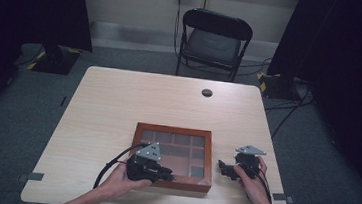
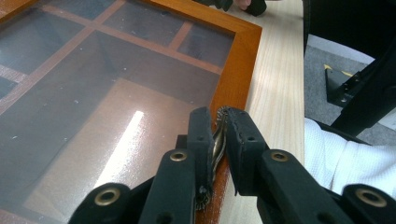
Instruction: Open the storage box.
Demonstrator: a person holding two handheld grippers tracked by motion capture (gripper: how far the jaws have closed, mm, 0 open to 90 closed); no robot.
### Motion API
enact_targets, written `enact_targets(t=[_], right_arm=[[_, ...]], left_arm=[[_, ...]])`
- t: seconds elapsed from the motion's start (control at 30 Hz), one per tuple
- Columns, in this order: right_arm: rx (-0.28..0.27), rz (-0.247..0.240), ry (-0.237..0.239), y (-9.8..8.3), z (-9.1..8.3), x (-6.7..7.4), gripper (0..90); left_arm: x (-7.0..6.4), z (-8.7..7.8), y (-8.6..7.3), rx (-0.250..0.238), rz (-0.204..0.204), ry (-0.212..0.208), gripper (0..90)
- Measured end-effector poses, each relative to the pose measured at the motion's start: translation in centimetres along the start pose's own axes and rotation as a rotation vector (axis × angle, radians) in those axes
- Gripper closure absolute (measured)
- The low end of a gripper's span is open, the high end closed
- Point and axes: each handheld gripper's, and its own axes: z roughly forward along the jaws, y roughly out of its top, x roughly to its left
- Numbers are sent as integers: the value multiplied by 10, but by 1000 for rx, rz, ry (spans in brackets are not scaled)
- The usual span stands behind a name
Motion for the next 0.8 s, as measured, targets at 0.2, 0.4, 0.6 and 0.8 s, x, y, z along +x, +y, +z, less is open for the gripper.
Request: enact_targets(t=[0.2,0.4,0.6,0.8], right_arm=[[0,0,0,0,0,0,54],[0,0,0,0,0,0,54],[0,0,0,0,0,0,54],[0,0,0,0,0,0,54]], left_arm=[[5,0,1,-1,-35,-32,808],[7,0,2,2,-56,-50,810],[6,0,3,10,-75,-44,809],[8,-2,4,12,-78,-55,809]])
